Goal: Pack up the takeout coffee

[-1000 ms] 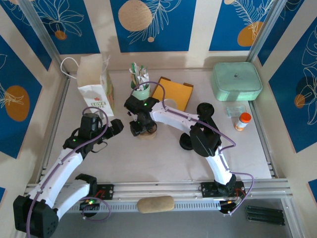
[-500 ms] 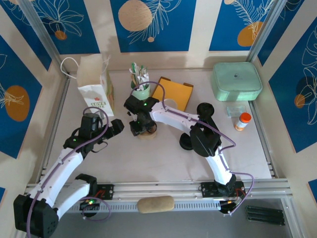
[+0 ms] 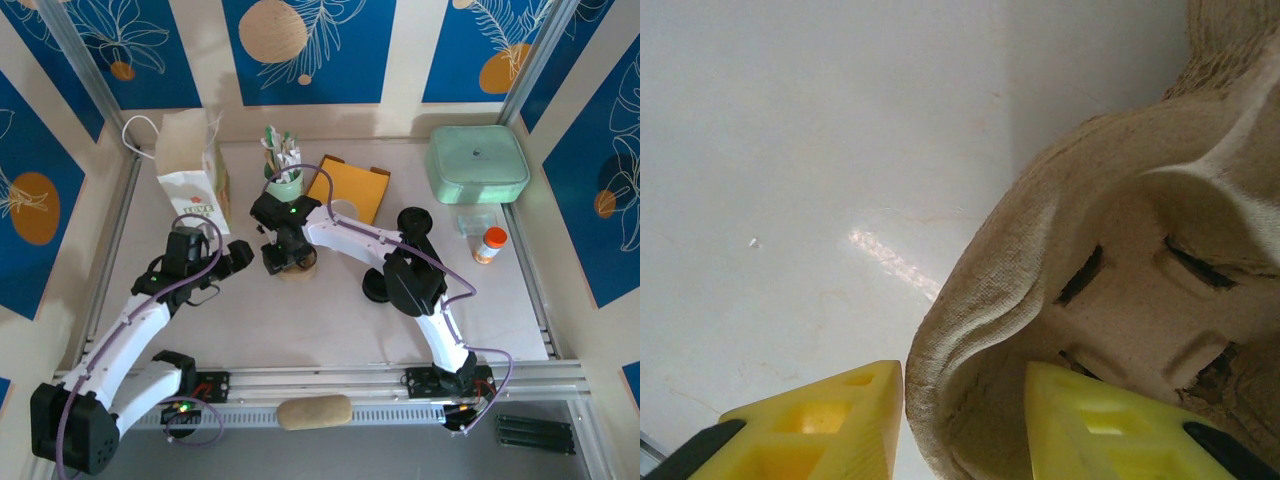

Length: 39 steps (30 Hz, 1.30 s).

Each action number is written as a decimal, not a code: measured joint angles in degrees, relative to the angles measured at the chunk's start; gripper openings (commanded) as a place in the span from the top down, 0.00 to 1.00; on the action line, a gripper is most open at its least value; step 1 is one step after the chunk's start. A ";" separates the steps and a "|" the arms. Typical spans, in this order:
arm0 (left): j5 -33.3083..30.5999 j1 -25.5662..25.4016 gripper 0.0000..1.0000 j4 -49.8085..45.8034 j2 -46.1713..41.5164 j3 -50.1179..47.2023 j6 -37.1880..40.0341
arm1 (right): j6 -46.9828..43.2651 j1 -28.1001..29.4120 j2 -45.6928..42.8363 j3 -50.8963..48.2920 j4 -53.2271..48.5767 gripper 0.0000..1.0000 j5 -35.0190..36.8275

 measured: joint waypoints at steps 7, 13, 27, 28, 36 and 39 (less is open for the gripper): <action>0.50 0.00 0.01 0.00 0.02 0.00 0.02 | 0.00 -0.02 0.00 0.11 -0.22 0.60 0.02; 0.70 0.00 0.00 0.15 0.24 0.00 0.00 | 0.00 -0.02 0.00 0.66 -0.37 0.60 0.02; 0.70 0.00 0.01 0.22 0.42 0.00 0.00 | 0.00 -0.02 0.00 0.66 -0.33 0.69 0.02; 0.70 0.00 0.01 0.22 0.42 0.00 0.00 | 0.04 -0.02 0.00 0.66 -0.33 0.72 -0.04; 0.70 0.00 0.01 0.22 0.42 0.00 0.00 | -0.44 -0.02 0.00 0.66 -0.35 0.80 -0.61; 0.74 0.00 0.01 0.22 0.42 -0.02 0.00 | -0.44 0.00 -0.02 0.66 -0.37 0.80 -0.63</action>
